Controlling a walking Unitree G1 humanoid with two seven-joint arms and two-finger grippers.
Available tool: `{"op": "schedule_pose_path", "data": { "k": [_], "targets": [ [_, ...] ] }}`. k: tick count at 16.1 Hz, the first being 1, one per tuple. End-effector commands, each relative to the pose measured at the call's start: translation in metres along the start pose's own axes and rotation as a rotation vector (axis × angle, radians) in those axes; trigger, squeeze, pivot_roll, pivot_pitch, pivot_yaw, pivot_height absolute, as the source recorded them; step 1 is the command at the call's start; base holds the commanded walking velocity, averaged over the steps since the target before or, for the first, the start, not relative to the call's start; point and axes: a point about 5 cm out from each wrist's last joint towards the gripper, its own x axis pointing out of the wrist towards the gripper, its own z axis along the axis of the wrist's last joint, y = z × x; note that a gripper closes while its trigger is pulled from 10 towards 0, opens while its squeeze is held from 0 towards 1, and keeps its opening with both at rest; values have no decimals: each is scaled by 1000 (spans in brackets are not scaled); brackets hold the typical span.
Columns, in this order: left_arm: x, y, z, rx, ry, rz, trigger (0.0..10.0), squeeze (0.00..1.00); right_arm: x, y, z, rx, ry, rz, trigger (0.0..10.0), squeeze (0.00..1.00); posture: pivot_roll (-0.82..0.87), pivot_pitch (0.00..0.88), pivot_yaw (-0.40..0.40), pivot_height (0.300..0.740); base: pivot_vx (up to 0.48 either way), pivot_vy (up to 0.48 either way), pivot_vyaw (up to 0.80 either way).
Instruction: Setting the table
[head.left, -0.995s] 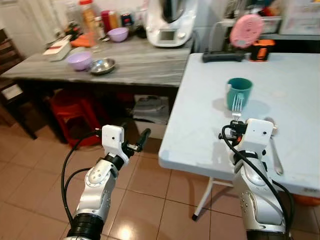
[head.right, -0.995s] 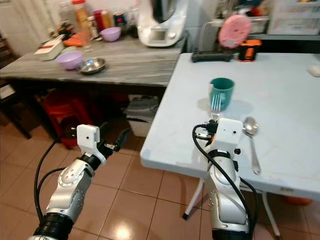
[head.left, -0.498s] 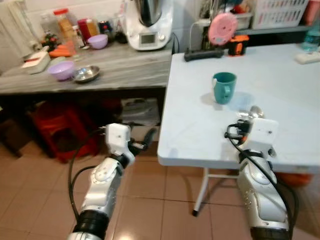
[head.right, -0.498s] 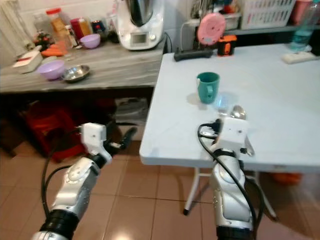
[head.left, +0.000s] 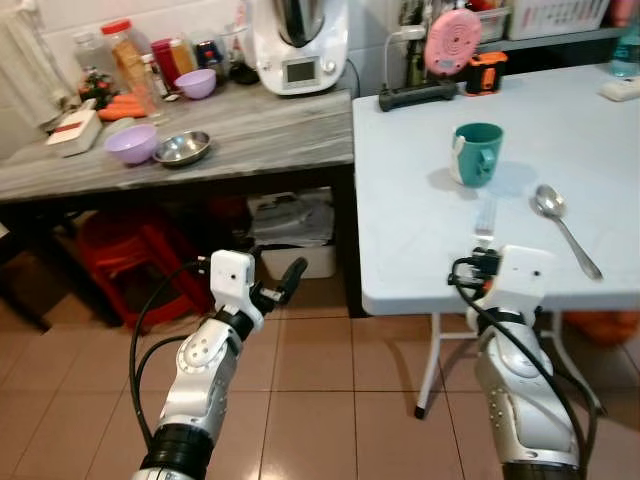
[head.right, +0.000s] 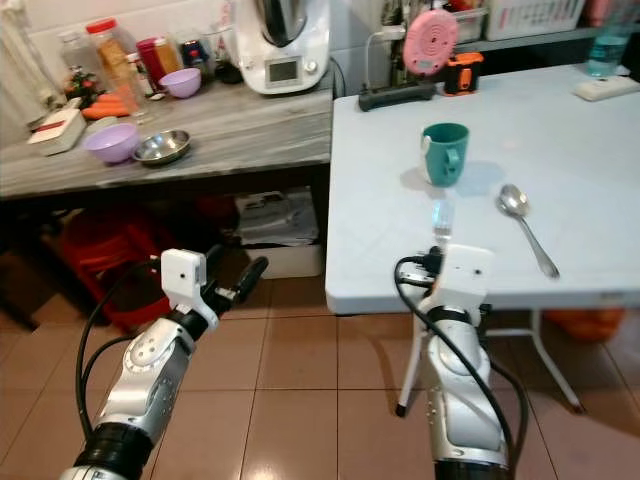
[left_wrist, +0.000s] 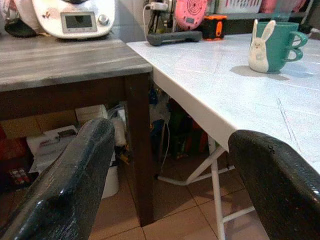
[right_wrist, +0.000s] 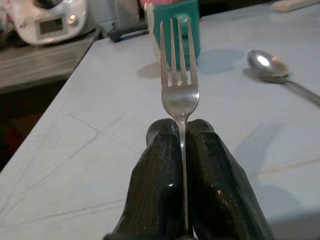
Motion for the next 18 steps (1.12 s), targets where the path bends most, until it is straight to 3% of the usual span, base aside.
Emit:
{"op": "schedule_pose_path", "data": {
  "k": [1, 18],
  "targets": [
    [-8, 16, -1, 29, 12, 54, 10000, 0, -1, 14, 3, 10, -21, 50, 10000, 0, -88, 0, 156, 740, 0, 398, 0],
    [-2, 12, 0, 23, 1, 53, 10000, 0, -1, 13, 3, -10, -38, 69, 10000, 0, -103, 0, 154, 740, 0, 409, 0]
  ]
}}
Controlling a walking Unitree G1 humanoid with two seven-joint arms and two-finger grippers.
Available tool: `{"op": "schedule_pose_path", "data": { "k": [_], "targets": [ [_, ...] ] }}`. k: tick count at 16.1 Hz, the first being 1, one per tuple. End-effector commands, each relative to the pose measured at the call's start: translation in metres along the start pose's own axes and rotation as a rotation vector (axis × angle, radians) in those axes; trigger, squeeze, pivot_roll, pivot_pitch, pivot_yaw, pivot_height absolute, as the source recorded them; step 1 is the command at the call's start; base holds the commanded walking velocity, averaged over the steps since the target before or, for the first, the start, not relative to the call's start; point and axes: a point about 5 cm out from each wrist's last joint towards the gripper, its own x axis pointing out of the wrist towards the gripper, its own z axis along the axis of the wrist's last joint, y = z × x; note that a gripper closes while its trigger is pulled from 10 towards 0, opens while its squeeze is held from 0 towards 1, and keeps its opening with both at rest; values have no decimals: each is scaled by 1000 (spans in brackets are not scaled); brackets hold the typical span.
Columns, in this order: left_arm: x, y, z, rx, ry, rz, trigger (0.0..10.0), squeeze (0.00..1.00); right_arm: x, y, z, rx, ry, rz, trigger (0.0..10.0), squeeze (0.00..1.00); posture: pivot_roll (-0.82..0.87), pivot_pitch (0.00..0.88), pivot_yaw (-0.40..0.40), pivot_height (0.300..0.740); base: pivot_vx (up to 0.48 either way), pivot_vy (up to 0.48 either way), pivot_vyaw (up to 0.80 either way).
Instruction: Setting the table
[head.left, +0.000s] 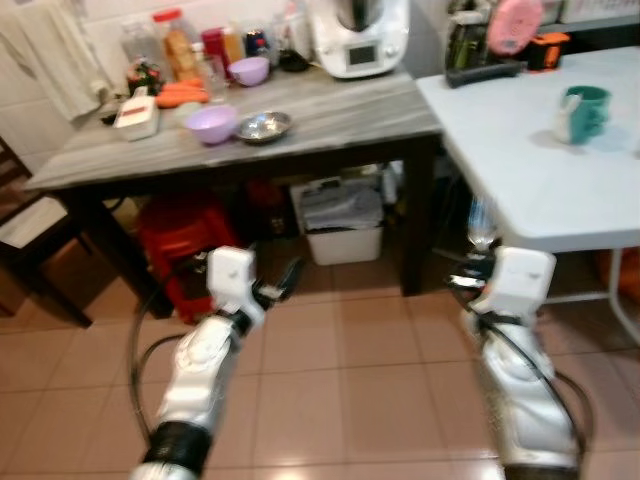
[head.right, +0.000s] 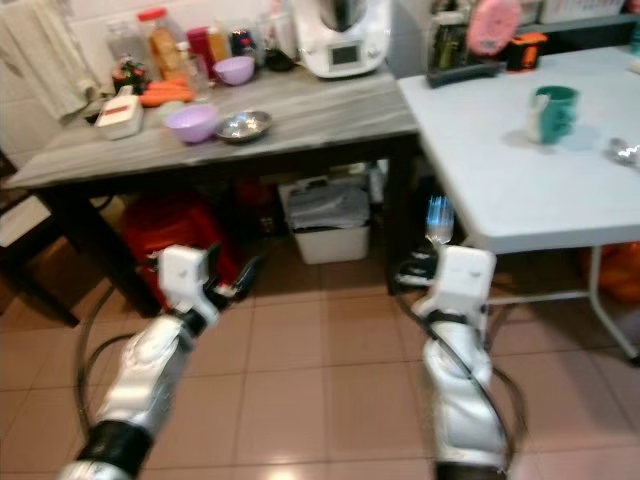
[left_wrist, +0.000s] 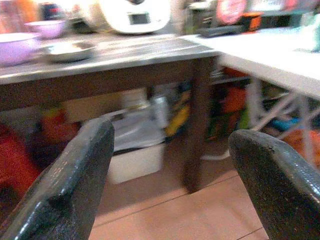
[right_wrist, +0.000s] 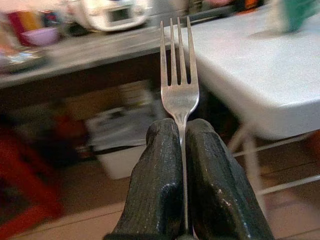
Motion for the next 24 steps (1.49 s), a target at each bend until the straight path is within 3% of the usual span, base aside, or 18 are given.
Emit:
{"op": "schedule_pose_path", "data": {
  "k": [1, 7, 10, 13, 18, 24],
  "targets": [
    [1, 0, 2, 3, -8, 2, 10000, 0, 1, -3, 8, -11, -33, -2, 10000, 0, -102, 0, 152, 740, 0, 420, 0],
    [-2, 3, 2, 30, -21, 52, 10000, 0, -1, -3, 6, -18, -31, 14, 10000, 0, -102, 0, 140, 740, 0, 209, 0],
    [-13, 31, 7, 145, -28, 215, 10000, 0, -2, -3, 7, -25, -38, 31, 10000, 0, -101, 0, 134, 740, 0, 0, 542],
    [-22, 40, 3, 139, -4, 241, 10000, 0, -5, -4, 4, -41, -38, 42, 10000, 0, -100, 0, 133, 740, 0, 0, 0],
    [-18, 23, 0, 113, -17, 180, 10000, 0, -6, -2, 3, -39, -35, 48, 10000, 0, -96, 0, 135, 740, 126, 0, 0],
    [-14, 19, 3, 96, -31, 146, 10000, 0, -7, -2, 1, -39, -34, 39, 10000, 0, -103, 0, 147, 740, 381, 0, 0]
  ]
}}
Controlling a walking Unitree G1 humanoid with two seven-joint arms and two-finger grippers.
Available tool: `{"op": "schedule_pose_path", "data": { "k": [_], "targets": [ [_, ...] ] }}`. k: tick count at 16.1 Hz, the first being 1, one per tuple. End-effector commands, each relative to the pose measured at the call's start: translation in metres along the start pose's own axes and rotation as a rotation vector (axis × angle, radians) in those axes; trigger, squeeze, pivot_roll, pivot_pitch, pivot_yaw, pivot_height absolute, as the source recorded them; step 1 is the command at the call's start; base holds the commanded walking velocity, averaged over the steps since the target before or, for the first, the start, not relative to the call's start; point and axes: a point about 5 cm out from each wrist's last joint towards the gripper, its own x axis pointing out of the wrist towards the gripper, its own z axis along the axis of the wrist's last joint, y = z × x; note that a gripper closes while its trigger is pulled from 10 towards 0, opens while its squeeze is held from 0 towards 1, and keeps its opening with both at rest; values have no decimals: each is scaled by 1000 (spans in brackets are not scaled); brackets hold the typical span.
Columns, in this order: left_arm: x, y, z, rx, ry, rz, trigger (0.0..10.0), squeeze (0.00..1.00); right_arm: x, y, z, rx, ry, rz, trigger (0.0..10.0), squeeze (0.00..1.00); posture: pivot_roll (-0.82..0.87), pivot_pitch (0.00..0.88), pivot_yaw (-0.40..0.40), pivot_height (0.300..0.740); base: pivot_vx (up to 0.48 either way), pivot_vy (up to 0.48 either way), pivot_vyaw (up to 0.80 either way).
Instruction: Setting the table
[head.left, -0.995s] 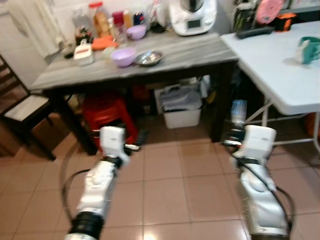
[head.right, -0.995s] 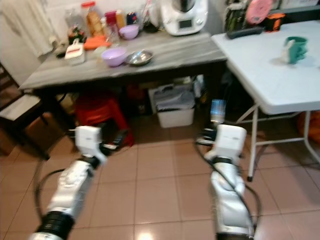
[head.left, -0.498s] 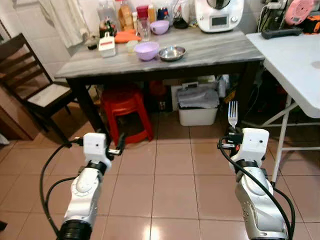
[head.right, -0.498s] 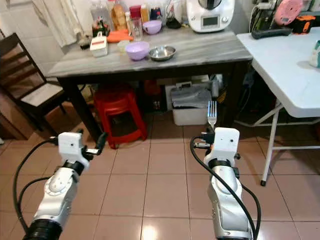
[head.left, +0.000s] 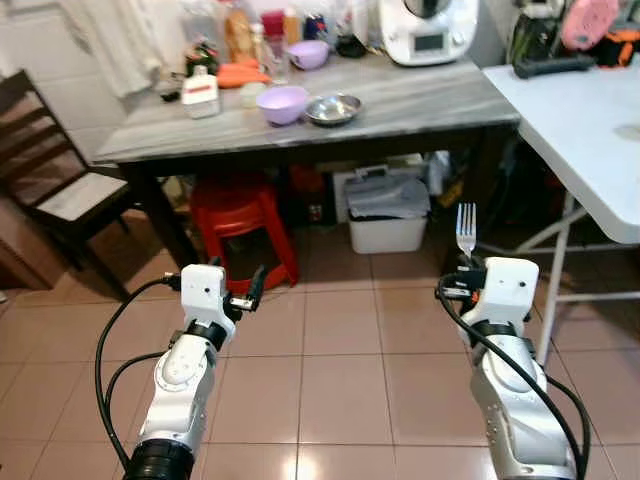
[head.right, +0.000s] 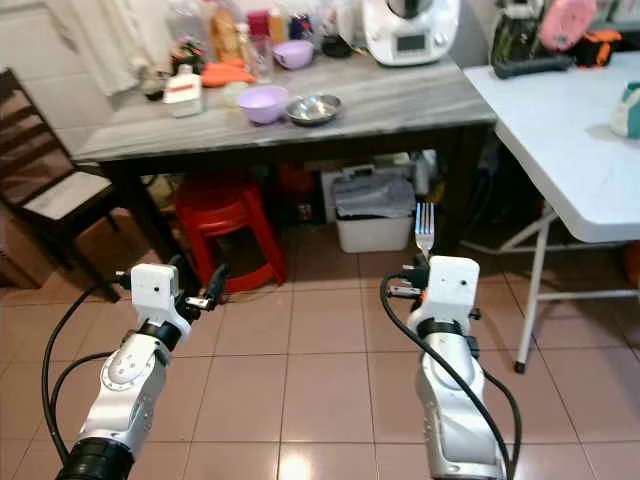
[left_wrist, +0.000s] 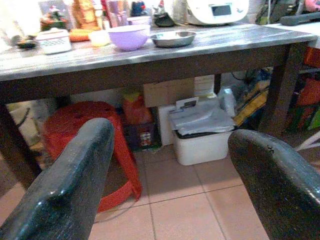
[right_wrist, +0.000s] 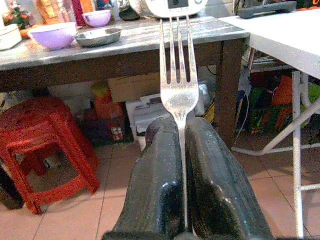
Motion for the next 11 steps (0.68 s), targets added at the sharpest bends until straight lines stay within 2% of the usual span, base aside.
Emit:
{"op": "schedule_pose_path", "data": {
  "k": [1, 11],
  "targets": [
    [4, 2, 9, 7, -29, -9, 10000, 0, 1, 3, 7, 3, -33, 4, 10000, 0, -103, 0, 147, 740, 409, 0, 0],
    [5, -2, 8, -8, -27, -23, 10000, 0, 3, 5, 6, -2, -32, 11, 10000, 0, -99, 0, 145, 740, 450, 0, 0]
  ]
}}
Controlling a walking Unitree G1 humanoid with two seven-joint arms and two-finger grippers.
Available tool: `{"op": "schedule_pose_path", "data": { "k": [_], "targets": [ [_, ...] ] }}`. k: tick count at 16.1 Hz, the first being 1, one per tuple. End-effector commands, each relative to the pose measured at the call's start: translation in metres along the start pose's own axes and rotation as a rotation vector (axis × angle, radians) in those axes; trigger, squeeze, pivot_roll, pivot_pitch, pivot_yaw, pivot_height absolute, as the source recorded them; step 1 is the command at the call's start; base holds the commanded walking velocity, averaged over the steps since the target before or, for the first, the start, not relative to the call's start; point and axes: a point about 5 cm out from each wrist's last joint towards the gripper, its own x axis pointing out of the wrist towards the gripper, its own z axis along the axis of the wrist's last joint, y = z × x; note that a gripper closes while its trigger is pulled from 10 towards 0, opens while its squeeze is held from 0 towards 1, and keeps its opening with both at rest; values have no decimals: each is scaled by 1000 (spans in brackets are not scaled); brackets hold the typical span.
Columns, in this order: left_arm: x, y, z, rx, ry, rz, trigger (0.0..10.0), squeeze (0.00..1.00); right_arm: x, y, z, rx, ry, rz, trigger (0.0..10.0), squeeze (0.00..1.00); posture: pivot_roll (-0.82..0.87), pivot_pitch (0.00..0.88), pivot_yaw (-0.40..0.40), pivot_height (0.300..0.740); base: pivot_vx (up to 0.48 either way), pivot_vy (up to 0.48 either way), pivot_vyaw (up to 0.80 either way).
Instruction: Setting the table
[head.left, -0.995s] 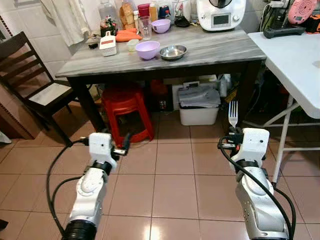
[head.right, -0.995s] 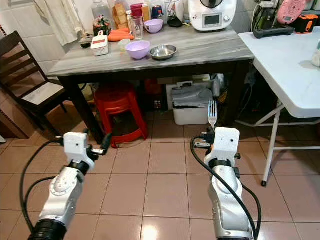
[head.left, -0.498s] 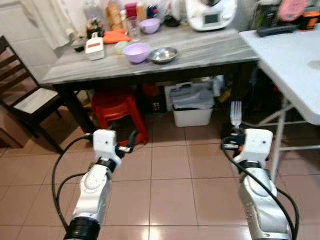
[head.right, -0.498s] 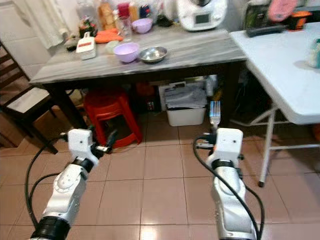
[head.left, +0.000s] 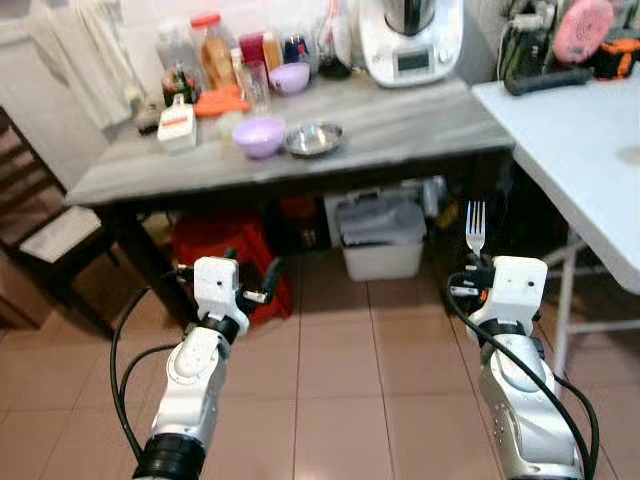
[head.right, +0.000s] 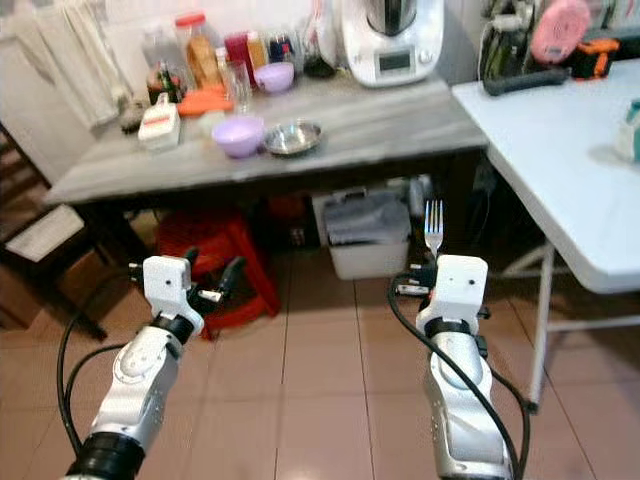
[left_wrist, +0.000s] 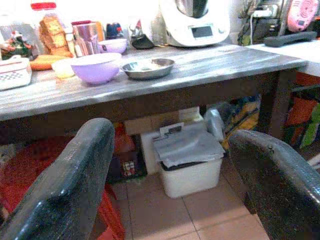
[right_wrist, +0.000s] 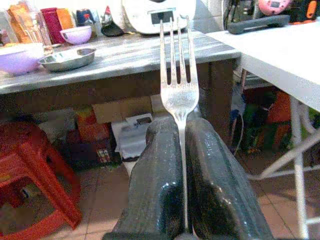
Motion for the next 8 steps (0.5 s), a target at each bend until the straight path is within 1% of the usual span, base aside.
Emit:
{"op": "schedule_pose_path", "data": {
  "k": [1, 8],
  "targets": [
    [-3, 13, 2, 19, 2, 34, 10000, 0, 2, 12, 5, 14, -22, 33, 10000, 0, -100, 0, 145, 740, 480, 0, 0],
    [-1, 11, 2, 15, -1, 26, 10000, 0, 2, 13, 4, 10, -22, 37, 10000, 0, -103, 0, 149, 740, 480, 0, 0]
  ]
}}
